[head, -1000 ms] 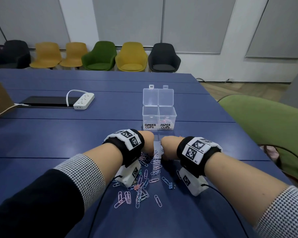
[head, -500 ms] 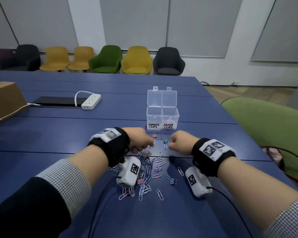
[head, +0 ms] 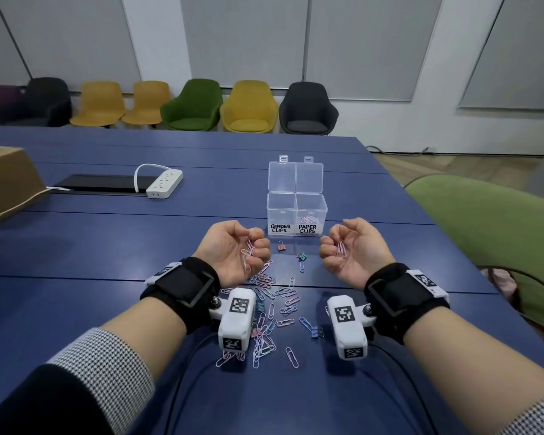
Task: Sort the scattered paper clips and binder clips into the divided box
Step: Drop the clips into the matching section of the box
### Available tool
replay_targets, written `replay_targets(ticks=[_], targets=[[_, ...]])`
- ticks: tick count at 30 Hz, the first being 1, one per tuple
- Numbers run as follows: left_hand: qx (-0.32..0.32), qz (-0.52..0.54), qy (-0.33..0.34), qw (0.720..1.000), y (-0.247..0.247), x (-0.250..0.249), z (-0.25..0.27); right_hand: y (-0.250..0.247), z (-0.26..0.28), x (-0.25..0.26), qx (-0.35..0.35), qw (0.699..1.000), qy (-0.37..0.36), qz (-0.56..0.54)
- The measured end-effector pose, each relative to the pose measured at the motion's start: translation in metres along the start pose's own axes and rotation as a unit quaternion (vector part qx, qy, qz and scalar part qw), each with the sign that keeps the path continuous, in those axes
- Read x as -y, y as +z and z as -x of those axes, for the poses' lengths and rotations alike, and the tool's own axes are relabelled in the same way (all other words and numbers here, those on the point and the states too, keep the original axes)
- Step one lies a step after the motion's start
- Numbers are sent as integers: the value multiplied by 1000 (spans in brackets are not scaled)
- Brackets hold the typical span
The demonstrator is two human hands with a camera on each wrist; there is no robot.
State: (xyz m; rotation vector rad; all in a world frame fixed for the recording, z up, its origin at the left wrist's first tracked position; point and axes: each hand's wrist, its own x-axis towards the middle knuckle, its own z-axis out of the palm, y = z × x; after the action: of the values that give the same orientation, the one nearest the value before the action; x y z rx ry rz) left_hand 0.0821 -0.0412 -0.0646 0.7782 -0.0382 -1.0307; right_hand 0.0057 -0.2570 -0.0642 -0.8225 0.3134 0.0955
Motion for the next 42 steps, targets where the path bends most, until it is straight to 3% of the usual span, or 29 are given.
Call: replay_targets(ticks=[3, 5, 7, 8, 11, 13, 15, 18, 20, 22, 26, 30, 36, 38, 39, 40, 42], targets=[[-57, -30, -13, 998, -4, 0, -9, 4, -7, -4, -38, 991, 56, 117], [-110, -68, -32, 991, -6, 0, -15, 7, -9, -7, -49, 957, 66, 278], [-163, -152, -27, 974, -5, 1, -17, 13, -6, -7, -49, 867, 45, 493], [-189, -220, -18, 957, -4, 1, -18, 15, -5, -6, -45, 796, 32, 602], [-231, -466, -2, 854, 6, -1, -18, 22, -6, -4, 1, 570, 4, 821], [-213, -624, 0, 752, 11, -3, -17, 22, -8, -6, 26, 489, 15, 872], [-186, -729, 0, 658, 17, -5, -15, 23, -9, -5, 54, 453, 27, 889], [-153, -811, -4, 565, 24, -4, -15, 26, -6, -4, 86, 460, 12, 884], [-136, -839, -15, 526, 27, -2, -18, 29, -6, -3, 71, 501, -24, 862], [-131, -855, -25, 502, 27, -1, -22, 31, -9, -5, 39, 515, -51, 855], [-116, -878, -48, 463, 30, 5, -31, 40, -19, -16, 29, 442, -14, 897], [-116, -893, -67, 430, 31, 7, -34, 52, -24, -28, 50, 395, -5, 917], [-119, -898, -68, 418, 29, 9, -33, 59, -23, -35, 76, 367, 4, 927], [-113, -897, -52, 424, 27, 11, -31, 56, -20, -30, 75, 392, -12, 917], [-111, -893, -43, 433, 26, 11, -29, 53, -18, -26, 71, 420, -19, 904], [-110, -885, -34, 451, 26, 10, -26, 48, -16, -21, 63, 465, -21, 883], [-117, -853, -12, 509, 26, 6, -20, 34, -9, -13, 45, 616, 10, 787]])
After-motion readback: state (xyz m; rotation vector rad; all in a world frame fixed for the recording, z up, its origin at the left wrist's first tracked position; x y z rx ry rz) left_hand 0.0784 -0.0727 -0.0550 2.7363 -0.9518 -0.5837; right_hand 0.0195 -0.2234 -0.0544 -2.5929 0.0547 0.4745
